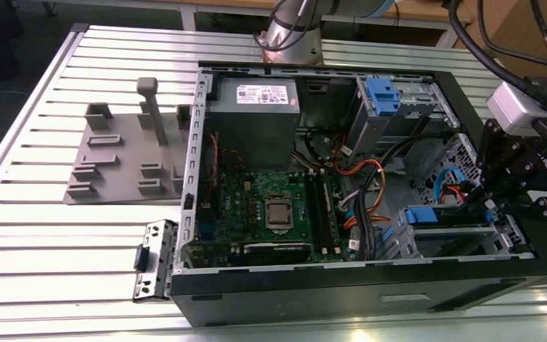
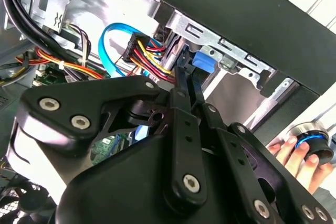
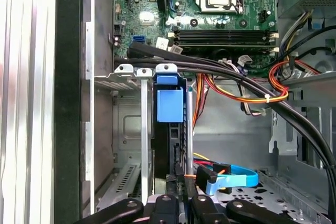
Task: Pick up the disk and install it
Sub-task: 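Insert the first disk wire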
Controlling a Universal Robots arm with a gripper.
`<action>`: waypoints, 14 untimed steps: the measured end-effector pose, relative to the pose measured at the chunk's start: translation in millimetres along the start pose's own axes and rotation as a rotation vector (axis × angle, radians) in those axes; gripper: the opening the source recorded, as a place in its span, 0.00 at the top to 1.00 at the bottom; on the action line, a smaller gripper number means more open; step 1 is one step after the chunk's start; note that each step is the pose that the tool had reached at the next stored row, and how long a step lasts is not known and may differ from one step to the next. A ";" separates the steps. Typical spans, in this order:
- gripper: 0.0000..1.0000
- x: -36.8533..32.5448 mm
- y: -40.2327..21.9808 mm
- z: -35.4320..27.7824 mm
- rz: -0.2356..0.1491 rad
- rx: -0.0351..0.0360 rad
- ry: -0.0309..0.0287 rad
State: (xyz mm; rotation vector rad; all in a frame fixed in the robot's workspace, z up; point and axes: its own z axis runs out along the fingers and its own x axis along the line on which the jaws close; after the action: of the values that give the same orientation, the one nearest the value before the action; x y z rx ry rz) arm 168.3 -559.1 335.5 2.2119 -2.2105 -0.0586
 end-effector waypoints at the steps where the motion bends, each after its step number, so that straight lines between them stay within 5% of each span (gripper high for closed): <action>1: 0.84 0.1 0.1 0.1 0.000 0.0000 0.0000; 14: 0.84 1.1 1.9 7.0 0.000 0.0001 0.0003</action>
State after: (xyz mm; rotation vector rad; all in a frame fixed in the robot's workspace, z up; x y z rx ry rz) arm 166.2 -560.1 328.6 2.2117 -2.2104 -0.0582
